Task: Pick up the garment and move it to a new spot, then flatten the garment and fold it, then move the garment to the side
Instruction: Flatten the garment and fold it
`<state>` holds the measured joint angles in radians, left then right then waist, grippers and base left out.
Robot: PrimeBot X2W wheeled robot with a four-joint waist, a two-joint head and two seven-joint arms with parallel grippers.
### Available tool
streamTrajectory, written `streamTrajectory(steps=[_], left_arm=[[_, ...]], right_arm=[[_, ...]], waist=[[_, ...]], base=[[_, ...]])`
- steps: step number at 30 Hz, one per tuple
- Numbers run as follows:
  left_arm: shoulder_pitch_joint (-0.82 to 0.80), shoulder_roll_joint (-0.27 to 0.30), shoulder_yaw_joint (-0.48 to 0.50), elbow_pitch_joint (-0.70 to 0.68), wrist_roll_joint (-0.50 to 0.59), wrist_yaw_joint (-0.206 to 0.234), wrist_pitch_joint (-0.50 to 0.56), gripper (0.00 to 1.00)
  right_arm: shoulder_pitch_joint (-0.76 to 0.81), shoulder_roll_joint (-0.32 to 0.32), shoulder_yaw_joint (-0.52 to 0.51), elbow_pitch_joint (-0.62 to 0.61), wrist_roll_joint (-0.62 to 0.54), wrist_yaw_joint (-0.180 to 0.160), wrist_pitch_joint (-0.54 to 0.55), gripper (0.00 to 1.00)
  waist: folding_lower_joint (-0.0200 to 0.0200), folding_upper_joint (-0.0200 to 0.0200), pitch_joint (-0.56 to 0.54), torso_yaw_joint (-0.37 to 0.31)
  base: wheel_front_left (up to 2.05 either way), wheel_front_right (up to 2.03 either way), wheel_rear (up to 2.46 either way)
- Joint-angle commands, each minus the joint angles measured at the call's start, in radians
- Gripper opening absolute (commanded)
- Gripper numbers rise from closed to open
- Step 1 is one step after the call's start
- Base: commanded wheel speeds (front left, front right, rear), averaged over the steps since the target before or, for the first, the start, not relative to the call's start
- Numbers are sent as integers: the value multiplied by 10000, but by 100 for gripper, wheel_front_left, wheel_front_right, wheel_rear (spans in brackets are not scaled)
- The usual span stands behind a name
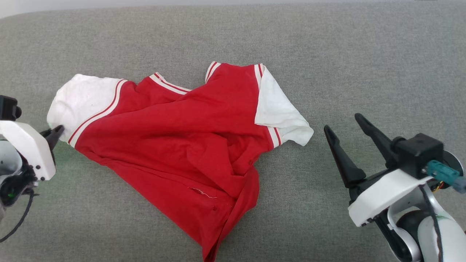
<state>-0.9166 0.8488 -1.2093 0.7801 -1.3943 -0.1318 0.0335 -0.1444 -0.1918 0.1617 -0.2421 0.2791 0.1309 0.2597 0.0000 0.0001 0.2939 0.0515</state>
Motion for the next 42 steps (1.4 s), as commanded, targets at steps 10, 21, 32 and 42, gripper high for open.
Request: streamTrajectory(steps=[10,21,32,42], left_arm=[[407,-715,216,616,410,23,-2694,100],[2803,-2486,6000,-1747,4310,1009,-2993,100],[6242,-4451,10189,-4773,8210,538,-2994,100],[6561,-5382,11261,-5116,9065,34,-2997,100]], right_arm=[[-1100,-1635,1563,814,-1036,-4,1537,100],[-3252,-3940,3539,1413,-409,-5,3657,100],[-5212,-5126,5448,2251,687,-5,4615,100],[-6106,-5457,6737,2680,1201,-5,4588,17]], waist=[[0,-1,-80,401],[0,-1,90,1629],[0,-1,626,2188],[0,-1,815,2221]], base=[[0,0,0],[0,0,0],[0,0,0],[0,0,0]])
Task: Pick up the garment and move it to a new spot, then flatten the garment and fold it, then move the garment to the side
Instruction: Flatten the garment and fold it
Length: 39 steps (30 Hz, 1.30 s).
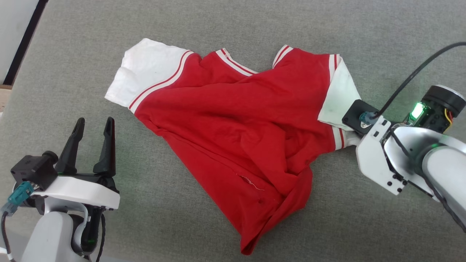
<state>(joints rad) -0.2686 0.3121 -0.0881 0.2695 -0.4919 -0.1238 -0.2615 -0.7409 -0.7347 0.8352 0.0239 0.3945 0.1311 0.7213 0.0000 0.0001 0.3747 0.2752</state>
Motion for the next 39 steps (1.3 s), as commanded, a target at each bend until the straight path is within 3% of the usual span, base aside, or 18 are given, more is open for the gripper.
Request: streamTrajectory(steps=[1,6,11,17,27,33,37,39], left_arm=[[66,-67,68,-5,65,-62,-48,100],[30,-123,-16,-131,9,-77,-48,100],[202,-55,-84,-218,-225,-60,-46,100],[414,-30,-74,-310,-520,-62,-48,100],[492,14,-204,-355,-790,-64,-47,100],[476,26,-357,-291,-898,-64,-47,100],[512,40,-404,-263,-955,-64,-47,100],[542,62,-417,-261,-971,-64,-49,100]], right_arm=[[-203,-17,34,69,108,-7,-69,0],[-130,123,-197,393,356,-9,-389,0],[573,581,-1813,786,346,-7,-1138,0],[1964,1983,-4760,1577,-16,-9,-2027,0],[2443,5479,-10236,3122,-589,-9,-3036,0],[1898,6405,-12599,3952,-872,-7,-3584,0],[1788,6499,-12876,4212,-1230,-7,-3867,0],[1866,6330,-12570,4186,-1696,-6,-4148,29]], waist=[[0,-1,18,-38],[0,-1,20,-131],[0,-1,-54,-300],[0,-1,-208,-538],[0,-1,-373,-718],[0,-1,-475,-630],[0,-1,-510,-600],[0,-1,-530,-616]], base=[[0,0,0],[0,0,0],[0,0,0],[0,0,0],[0,0,0],[0,0,0],[0,0,0],[0,0,0]])
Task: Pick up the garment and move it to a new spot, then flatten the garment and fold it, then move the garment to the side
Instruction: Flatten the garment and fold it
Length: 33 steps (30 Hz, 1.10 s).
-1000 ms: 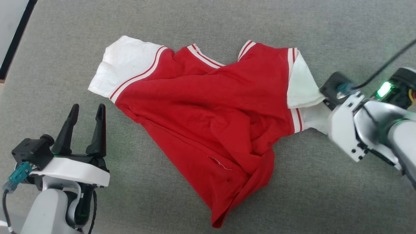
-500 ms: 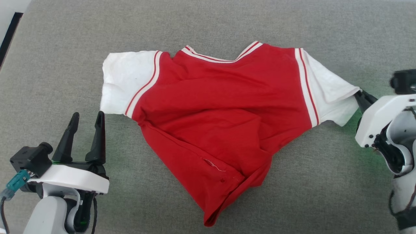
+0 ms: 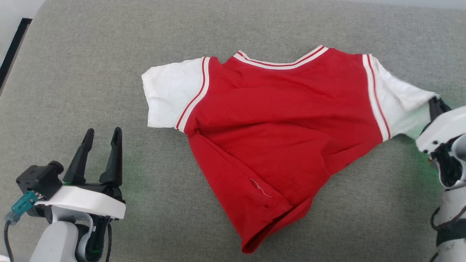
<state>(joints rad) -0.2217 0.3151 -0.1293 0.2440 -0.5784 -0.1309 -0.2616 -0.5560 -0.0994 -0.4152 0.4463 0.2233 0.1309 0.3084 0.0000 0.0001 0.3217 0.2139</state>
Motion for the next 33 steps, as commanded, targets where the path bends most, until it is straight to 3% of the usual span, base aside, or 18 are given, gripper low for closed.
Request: streamTrajectory(steps=[1,2,3,5,9,15,19,25,29,30,31,32,33], left_arm=[[95,50,9,-6,-94,7,-47,100],[117,62,14,-1,-96,7,-47,100],[139,73,25,-5,-96,7,-45,100],[169,92,59,-33,-93,6,-45,100],[215,119,93,-127,-88,6,-45,100],[128,147,8,-237,-133,6,-45,100],[-64,141,-180,-314,-186,6,-47,100],[-320,112,-448,-324,-336,6,-47,100],[-428,84,-510,-241,-456,6,-45,100],[-428,78,-510,-229,-478,6,-45,100],[-408,82,-505,-225,-500,6,-45,100],[-389,93,-506,-223,-525,6,-45,100],[-380,105,-512,-230,-545,6,-45,100]], right_arm=[[120,-159,174,-9,-221,-4,-115,41],[228,-294,445,-5,-388,-5,-208,75],[305,-429,784,-74,-549,-5,-307,100],[540,-843,1454,-240,-836,-4,-354,100],[1166,-2284,3831,-1045,-1275,-5,80,100],[948,-4538,6674,-2843,-729,-13,1568,100],[246,-5674,8239,-3778,-477,-11,2533,100],[-909,-6797,10069,-4157,204,-13,3653,100],[-1350,-6990,10347,-3942,430,-13,3715,100],[-1397,-7022,10434,-3870,441,-13,3782,80],[-1396,-7032,10543,-3811,539,-13,3886,49],[-1418,-7042,10539,-3769,599,-13,3948,42],[-1480,-7051,10481,-3711,575,-13,3954,26]], waist=[[0,-1,-16,-28],[0,-1,-36,-45],[0,-1,-51,-66],[0,-1,-74,-117],[0,-1,-17,-263],[0,-1,274,-530],[0,-1,502,-573],[0,-1,752,-332],[0,-1,897,-153],[0,-1,922,-124],[0,-1,933,-105],[0,-1,949,-89],[0,-1,966,-76]], base=[[0,0,0],[0,0,0],[0,0,0],[0,0,0],[0,0,0],[0,0,0],[0,0,0],[0,0,0],[0,0,0],[0,0,0],[0,0,0],[0,0,0],[0,0,0]])
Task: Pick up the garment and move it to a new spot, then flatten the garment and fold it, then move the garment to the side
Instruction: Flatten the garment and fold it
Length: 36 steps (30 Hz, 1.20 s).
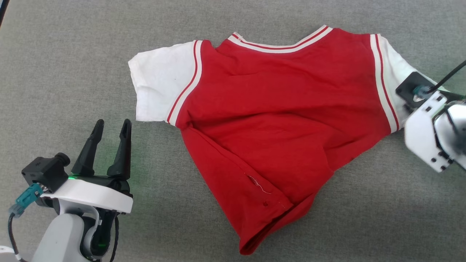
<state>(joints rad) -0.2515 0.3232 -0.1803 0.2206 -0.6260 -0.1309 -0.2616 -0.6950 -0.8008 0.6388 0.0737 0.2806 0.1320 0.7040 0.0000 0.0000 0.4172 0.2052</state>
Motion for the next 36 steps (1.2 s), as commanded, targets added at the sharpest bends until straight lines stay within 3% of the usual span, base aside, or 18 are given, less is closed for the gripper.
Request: streamTrajectory(steps=[1,8,11,17,19,27,29,30,36], left_arm=[[-77,39,7,2,-87,6,-47,100],[-116,105,-42,-10,-87,6,-47,100],[-137,139,-129,-50,-75,6,-47,100],[-343,247,-237,-125,-185,6,-45,100],[-439,294,-316,-130,-229,6,-47,100],[-821,776,-400,-253,30,6,-47,100],[-953,1068,-487,-327,123,6,-47,100],[-1060,1255,-579,-389,177,6,-47,100],[-2316,2865,-1555,-615,225,6,-47,100]], right_arm=[[-133,-17,-131,100,-55,-24,14,0],[40,724,-1551,598,-315,-24,-180,0],[156,1252,-2646,931,-750,-24,-339,0],[238,3310,-5702,2211,-1640,-24,-744,0],[12,4047,-6739,2881,-2438,-24,-1210,0],[-180,5122,-7867,3959,-3954,-23,-2305,0],[-280,5323,-8004,3970,-4072,-24,-2767,45],[-314,5423,-8118,3924,-4127,-24,-3039,98],[211,6147,-8497,3035,-4014,-23,-4844,100]], waist=[[0,0,25,17],[0,0,53,-55],[0,0,87,-88],[0,0,274,-89],[0,0,342,-9],[0,0,182,10],[0,0,95,-130],[0,0,48,-198],[0,0,-152,-685]], base=[[0,0,0],[0,0,0],[0,0,0],[0,0,0],[0,0,0],[0,0,0],[0,0,0],[0,0,0],[0,0,0]])
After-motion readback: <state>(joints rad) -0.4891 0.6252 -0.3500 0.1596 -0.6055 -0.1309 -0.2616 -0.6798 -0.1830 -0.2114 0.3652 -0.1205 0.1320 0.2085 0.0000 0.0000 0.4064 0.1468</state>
